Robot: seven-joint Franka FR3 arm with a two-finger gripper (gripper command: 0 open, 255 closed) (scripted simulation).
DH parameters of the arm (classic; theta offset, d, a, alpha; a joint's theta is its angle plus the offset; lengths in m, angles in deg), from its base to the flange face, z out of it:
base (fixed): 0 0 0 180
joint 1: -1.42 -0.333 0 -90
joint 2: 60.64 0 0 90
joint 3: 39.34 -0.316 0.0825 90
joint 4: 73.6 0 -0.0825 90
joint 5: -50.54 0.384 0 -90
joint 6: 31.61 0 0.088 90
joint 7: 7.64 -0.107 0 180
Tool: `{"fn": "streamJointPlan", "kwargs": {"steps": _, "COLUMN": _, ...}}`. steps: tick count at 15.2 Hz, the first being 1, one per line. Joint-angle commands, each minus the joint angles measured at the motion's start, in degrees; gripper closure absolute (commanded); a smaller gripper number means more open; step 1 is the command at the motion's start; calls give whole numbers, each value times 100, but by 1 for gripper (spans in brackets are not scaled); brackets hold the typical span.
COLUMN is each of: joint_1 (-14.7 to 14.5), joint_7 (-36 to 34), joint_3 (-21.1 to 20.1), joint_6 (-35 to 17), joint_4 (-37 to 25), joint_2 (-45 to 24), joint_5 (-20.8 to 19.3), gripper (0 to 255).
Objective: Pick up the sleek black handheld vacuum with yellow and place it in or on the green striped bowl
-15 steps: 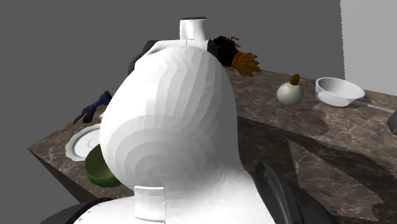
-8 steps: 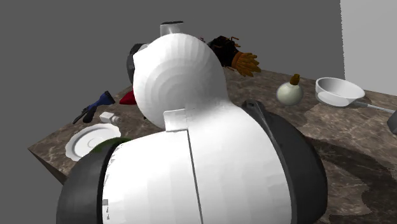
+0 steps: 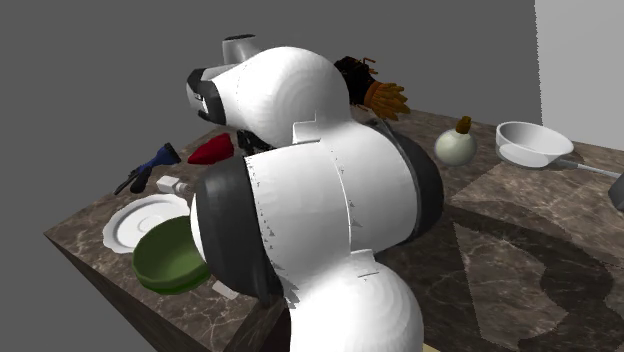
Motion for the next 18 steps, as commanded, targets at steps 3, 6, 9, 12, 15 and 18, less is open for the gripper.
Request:
{"fn": "streamJointPlan", "kwargs": {"steps": 3, "joint_1": -420, "joint_7": -582, "joint_3": -108, "joint_6": 164, "joint_4": -1007, "joint_2": -1026, "joint_5": -580, "gripper": 0}}
{"fn": "streamJointPlan", "kwargs": {"steps": 6, "joint_1": -842, "joint_7": -893, "joint_3": -82, "joint_6": 412, "joint_4": -1906, "joint_2": -1792, "joint_5": -971, "gripper": 0}}
{"fn": "streamJointPlan", "kwargs": {"steps": 9, "joint_1": -1225, "joint_7": -1055, "joint_3": -10, "joint_6": 663, "joint_4": -2714, "joint_2": -2403, "joint_5": -1236, "gripper": 0}}
{"fn": "streamJointPlan", "kwargs": {"steps": 12, "joint_1": -1189, "joint_7": -1078, "joint_3": 7, "joint_6": 440, "joint_4": -2497, "joint_2": -2413, "joint_5": -1248, "gripper": 0}}
{"fn": "streamJointPlan", "kwargs": {"steps": 15, "joint_1": -1159, "joint_7": -1103, "joint_3": 22, "joint_6": 227, "joint_4": -2301, "joint_2": -2439, "joint_5": -1271, "gripper": 0}}
{"fn": "streamJointPlan", "kwargs": {"steps": 18, "joint_1": -1145, "joint_7": -1117, "joint_3": 31, "joint_6": 118, "joint_4": -2205, "joint_2": -2457, "joint_5": -1285, "gripper": 0}}
